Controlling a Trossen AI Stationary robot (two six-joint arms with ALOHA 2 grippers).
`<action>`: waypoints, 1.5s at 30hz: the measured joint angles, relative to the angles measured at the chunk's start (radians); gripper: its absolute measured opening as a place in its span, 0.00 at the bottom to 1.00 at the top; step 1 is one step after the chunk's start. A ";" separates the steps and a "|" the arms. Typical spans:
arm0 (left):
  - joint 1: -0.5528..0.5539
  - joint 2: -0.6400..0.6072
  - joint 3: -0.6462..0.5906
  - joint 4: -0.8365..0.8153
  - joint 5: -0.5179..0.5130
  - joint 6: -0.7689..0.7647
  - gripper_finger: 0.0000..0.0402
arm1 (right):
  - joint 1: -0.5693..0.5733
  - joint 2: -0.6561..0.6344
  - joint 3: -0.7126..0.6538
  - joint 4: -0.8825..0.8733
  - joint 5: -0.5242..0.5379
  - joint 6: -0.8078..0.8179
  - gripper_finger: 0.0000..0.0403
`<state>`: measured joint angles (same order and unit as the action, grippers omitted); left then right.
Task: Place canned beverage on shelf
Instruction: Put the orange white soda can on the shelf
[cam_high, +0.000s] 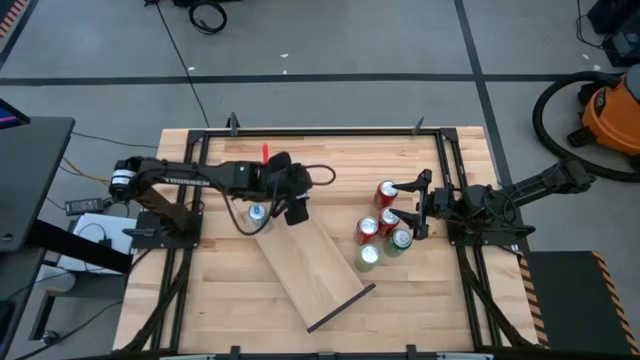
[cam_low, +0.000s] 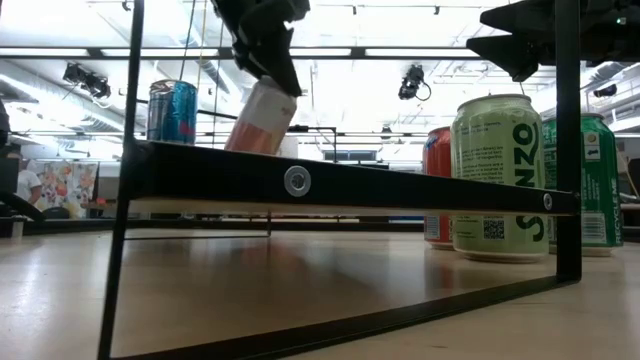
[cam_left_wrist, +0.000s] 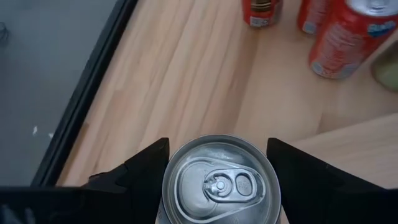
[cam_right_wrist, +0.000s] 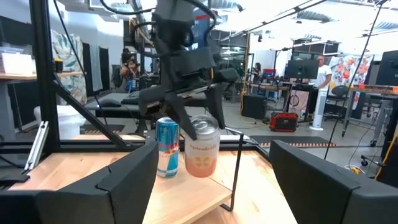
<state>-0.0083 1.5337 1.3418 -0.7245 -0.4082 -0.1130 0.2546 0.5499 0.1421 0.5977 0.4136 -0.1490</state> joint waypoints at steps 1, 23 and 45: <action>-0.008 0.001 0.000 0.000 -0.003 0.000 0.64 | 0.000 0.000 0.000 0.001 -0.002 0.000 0.79; -0.014 -0.269 -0.421 0.477 -0.026 -0.025 0.64 | 0.000 0.006 0.000 0.021 -0.019 -0.003 0.79; -0.006 -0.290 -0.570 0.612 -0.106 -0.146 0.64 | 0.000 0.008 0.000 0.025 -0.020 -0.003 0.79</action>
<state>-0.0139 1.2434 0.7718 -0.1124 -0.5141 -0.2590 0.2546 0.5583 0.1421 0.6224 0.3939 -0.1516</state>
